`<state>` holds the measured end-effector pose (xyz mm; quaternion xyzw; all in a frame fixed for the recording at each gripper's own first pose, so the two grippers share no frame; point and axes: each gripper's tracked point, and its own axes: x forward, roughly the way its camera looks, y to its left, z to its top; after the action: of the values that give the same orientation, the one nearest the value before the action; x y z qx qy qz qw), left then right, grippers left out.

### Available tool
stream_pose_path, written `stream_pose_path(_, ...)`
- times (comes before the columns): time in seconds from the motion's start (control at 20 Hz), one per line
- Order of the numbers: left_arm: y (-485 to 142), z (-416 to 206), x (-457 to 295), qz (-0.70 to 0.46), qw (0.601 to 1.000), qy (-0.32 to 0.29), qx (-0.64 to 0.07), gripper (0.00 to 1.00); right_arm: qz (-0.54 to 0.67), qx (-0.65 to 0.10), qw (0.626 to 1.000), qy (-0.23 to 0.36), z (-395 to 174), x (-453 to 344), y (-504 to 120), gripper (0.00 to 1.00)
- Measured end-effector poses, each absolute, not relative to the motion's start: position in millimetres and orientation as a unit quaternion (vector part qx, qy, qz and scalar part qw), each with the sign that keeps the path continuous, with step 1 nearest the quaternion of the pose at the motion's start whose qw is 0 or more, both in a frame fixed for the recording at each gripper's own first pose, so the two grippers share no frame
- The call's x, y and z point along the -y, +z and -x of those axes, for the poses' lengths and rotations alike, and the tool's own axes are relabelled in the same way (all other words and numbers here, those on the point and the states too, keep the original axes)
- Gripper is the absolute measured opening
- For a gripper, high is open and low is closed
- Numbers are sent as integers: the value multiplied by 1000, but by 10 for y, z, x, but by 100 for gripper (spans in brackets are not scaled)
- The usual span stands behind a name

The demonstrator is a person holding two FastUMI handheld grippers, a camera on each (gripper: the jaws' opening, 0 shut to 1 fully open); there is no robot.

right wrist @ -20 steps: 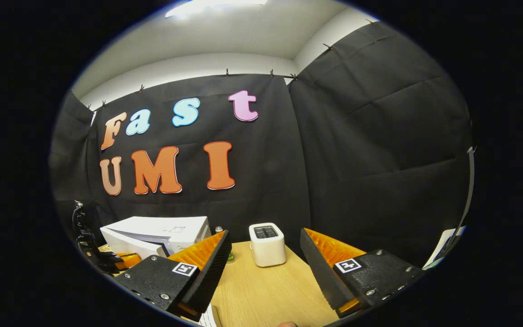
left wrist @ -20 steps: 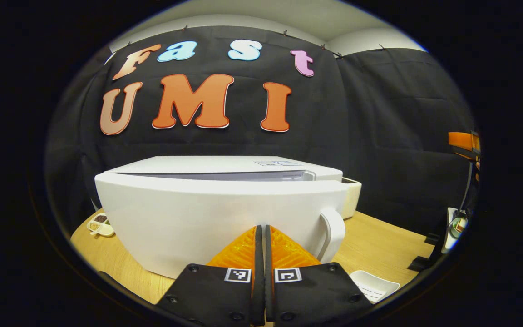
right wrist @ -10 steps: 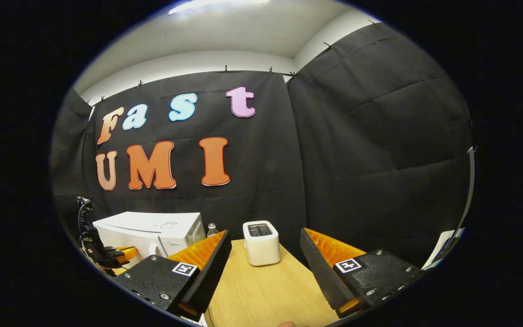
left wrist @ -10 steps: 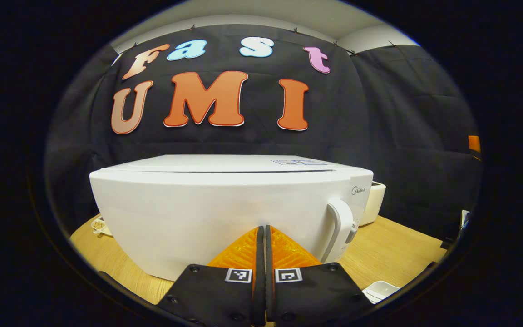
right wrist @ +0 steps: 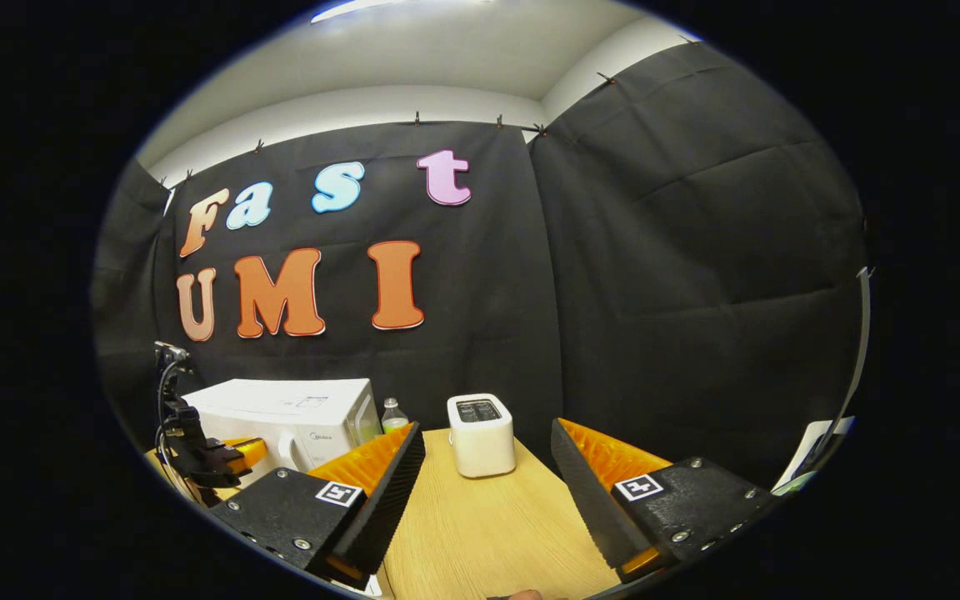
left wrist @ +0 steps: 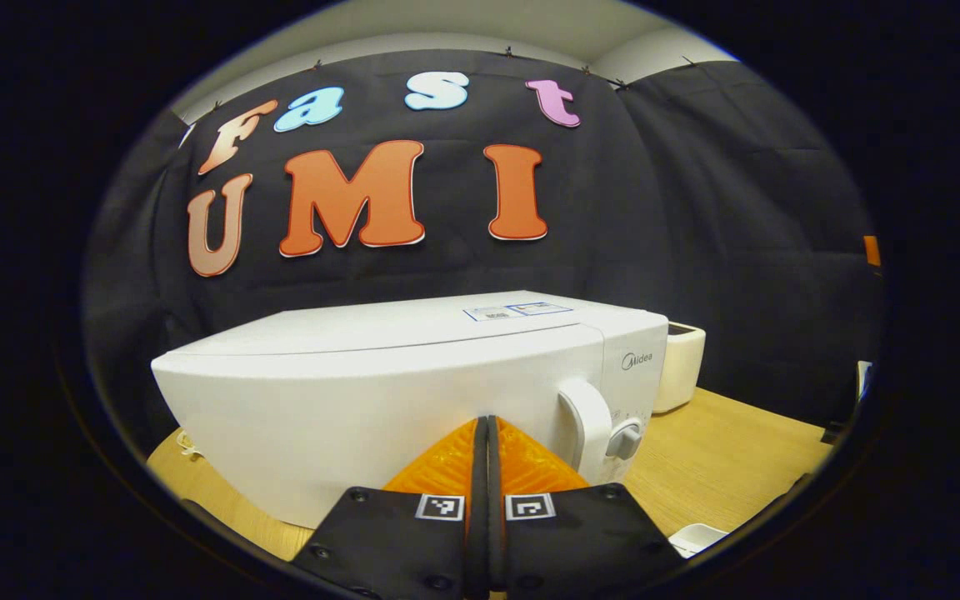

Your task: Open the microwave oven with the left hand, put the food in, and close the microwave oven.

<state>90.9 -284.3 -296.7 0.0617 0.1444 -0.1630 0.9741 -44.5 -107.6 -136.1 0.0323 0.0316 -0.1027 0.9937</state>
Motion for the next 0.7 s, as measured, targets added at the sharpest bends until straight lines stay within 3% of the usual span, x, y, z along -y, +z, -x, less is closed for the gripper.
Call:
stream_pose_path(0.05,-2943,-881,2800,-58,973,-163,-153,4,-33,-32,994,-100,455,1066,-1352,95)
stream_pose_path(0.2,-2717,-739,2596,-28,971,-173,-161,4,-36,-27,995,-92,492,1038,-1286,94)
stream_pose_path(0.25,-2610,-700,2489,-25,972,-172,-161,0,-36,-27,995,-90,503,1012,-1264,94)
stream_pose_path(0.3,-2499,-646,2363,-24,972,-170,-160,4,-37,-27,995,-87,521,970,-1254,94)
stream_pose_path(0.35,-2372,-603,2220,-22,973,-166,-160,0,-38,-26,995,-83,545,897,-1240,95)
stream_pose_path(0.7,-1494,-347,1011,-30,987,-104,-122,5,-35,-21,998,-58,520,507,-1036,94)
